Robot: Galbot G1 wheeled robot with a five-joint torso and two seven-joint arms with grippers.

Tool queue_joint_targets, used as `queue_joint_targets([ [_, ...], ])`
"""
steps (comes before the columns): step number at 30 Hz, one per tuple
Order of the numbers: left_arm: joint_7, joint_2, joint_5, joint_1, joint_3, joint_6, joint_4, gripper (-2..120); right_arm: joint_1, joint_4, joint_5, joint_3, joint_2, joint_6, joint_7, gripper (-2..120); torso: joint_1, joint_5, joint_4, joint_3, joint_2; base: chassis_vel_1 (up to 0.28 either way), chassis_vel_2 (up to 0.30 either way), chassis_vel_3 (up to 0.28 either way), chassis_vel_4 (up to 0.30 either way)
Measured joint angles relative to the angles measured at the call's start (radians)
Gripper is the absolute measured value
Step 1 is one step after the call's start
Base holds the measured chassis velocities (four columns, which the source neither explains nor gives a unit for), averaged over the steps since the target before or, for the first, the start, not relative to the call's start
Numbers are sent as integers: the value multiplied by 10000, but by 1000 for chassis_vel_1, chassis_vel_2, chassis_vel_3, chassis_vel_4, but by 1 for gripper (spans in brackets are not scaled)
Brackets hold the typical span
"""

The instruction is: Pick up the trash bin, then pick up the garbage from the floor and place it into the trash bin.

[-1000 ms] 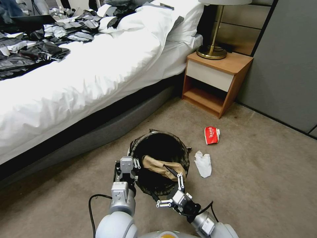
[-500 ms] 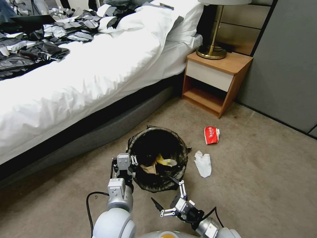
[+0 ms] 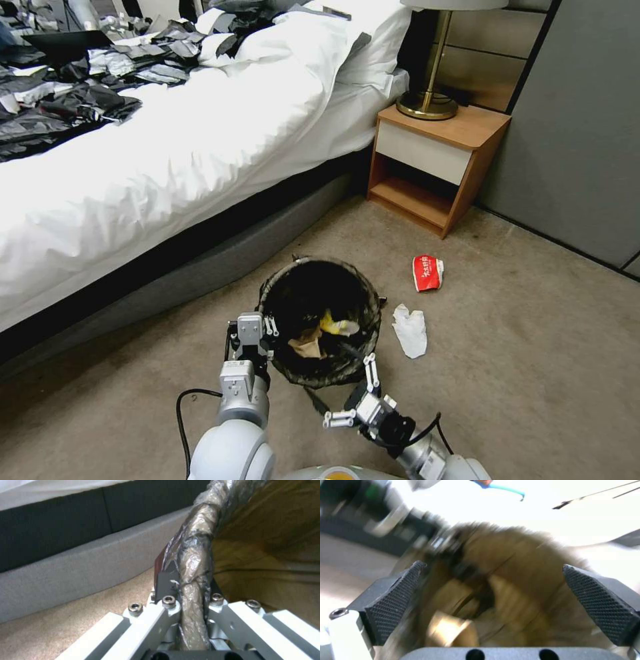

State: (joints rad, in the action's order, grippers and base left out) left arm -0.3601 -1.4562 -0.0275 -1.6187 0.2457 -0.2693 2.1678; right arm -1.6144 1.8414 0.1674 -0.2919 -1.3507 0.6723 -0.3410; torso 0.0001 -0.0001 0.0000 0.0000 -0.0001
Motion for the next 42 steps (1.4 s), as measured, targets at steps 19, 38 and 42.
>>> queue_joint_targets([
  [19, -11, -26, -6, -19, 259, 59, -181, 0, -1306, 1127, -1033, -1453, -875, 814, 2662, 100, -1, 1, 1, 0, 0, 0, 0, 0, 0],
  [38, -25, -50, -16, -75, 314, 125, -212, 0, -1527, 495, -1833, -2601, -1299, 1175, 4227, 100, -1, 2, 0, 0, 1, 0, 0, 0, 0],
  [42, -24, -61, -5, -90, 312, 130, -201, 0, -1467, 431, -1831, -2618, -1306, 1133, 4241, 100, 0, 2, 0, 0, 1, 0, 0, 0, 0],
])
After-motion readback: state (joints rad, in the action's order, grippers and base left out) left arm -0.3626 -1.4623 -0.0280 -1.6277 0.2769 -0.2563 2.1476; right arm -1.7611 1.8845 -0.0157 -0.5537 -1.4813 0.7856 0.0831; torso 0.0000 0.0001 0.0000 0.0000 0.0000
